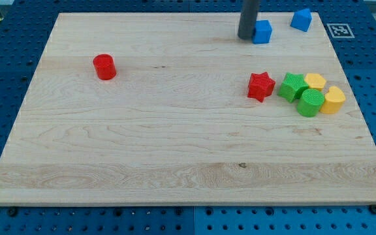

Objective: Place the red circle at the left side of the blue cube

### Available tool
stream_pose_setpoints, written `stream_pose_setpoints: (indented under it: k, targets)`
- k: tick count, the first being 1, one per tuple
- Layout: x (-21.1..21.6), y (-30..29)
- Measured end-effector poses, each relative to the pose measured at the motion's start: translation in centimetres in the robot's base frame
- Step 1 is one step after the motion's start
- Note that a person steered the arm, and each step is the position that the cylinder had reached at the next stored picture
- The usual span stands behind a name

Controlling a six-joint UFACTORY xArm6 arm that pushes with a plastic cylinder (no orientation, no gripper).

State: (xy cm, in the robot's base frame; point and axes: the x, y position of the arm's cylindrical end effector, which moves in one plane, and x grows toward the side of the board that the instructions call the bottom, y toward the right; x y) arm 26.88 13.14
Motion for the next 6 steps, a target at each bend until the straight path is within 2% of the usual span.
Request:
stream_pose_setpoints:
  k: [2,3,4,6]
  targets:
    - [0.0,6.1]
    - [0.0,6.4]
    - [0.6,1.0]
    - [5.1,-21.1]
